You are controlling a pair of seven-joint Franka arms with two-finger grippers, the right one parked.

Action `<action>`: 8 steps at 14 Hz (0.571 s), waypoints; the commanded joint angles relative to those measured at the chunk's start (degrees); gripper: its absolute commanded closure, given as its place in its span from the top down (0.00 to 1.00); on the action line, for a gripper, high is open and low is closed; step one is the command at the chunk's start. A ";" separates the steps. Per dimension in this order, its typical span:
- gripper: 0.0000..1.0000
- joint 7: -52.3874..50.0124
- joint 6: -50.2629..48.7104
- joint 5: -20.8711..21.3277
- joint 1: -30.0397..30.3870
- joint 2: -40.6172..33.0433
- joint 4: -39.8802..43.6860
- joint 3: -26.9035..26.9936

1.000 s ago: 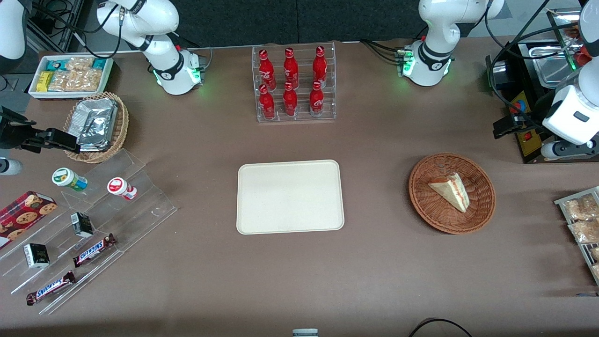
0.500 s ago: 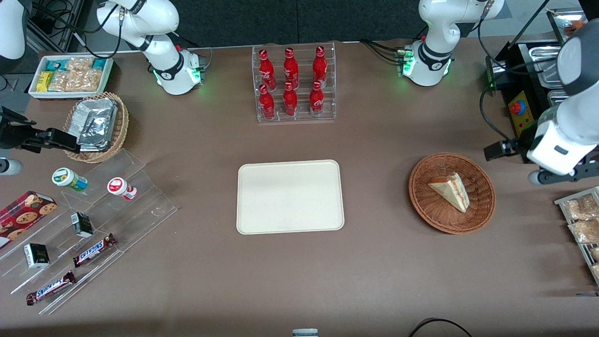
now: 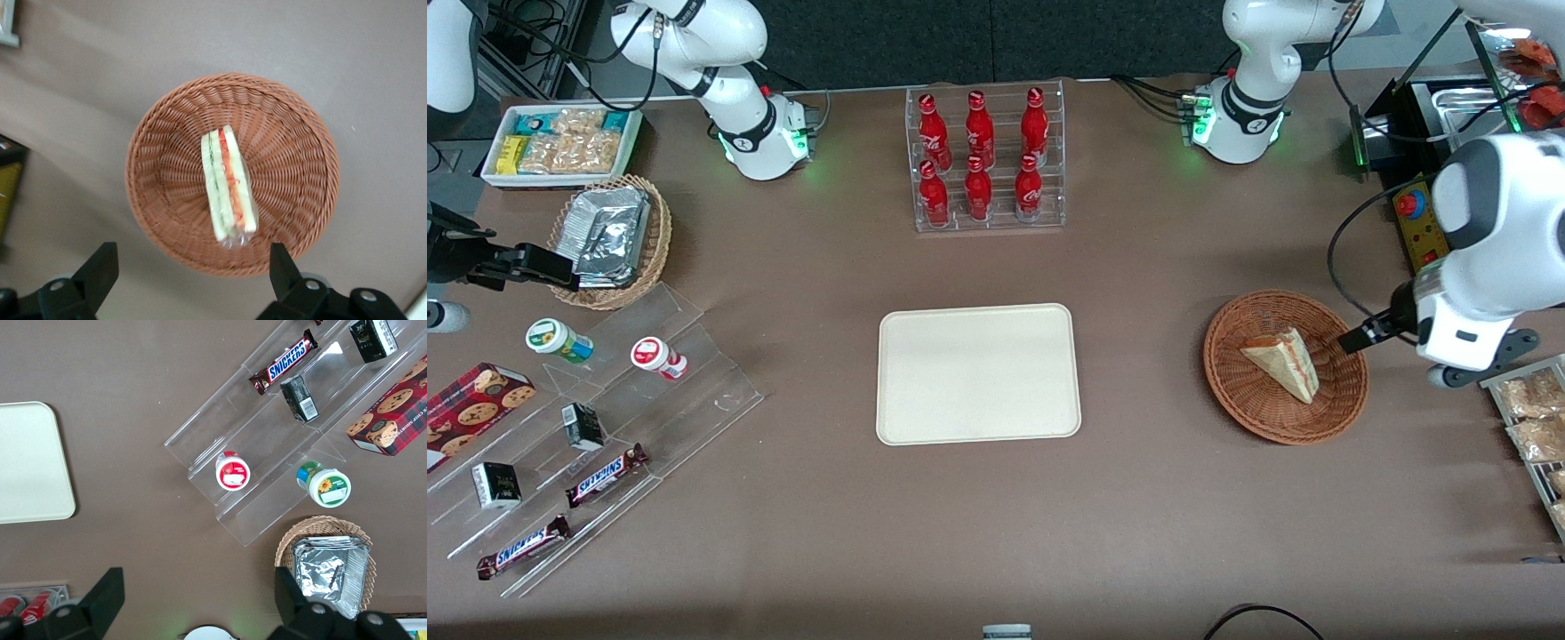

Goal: Place sandwich from basket to tray
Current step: 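Lower the left gripper and close it on the wrapped sandwich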

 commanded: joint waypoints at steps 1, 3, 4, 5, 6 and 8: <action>1.00 -11.75 12.24 0.48 -0.23 -1.62 -9.62 -0.15; 1.00 -15.11 20.96 0.14 -0.23 -1.36 -15.07 -0.15; 1.00 -16.70 23.60 -0.48 -0.15 -0.48 -16.32 -0.15; 1.00 -19.58 24.76 -0.66 -0.15 0.40 -16.24 -0.15; 1.00 -23.79 25.73 -0.66 -0.23 1.36 -16.15 -0.15; 1.00 -26.81 27.06 -0.57 -0.76 2.25 -16.77 -0.24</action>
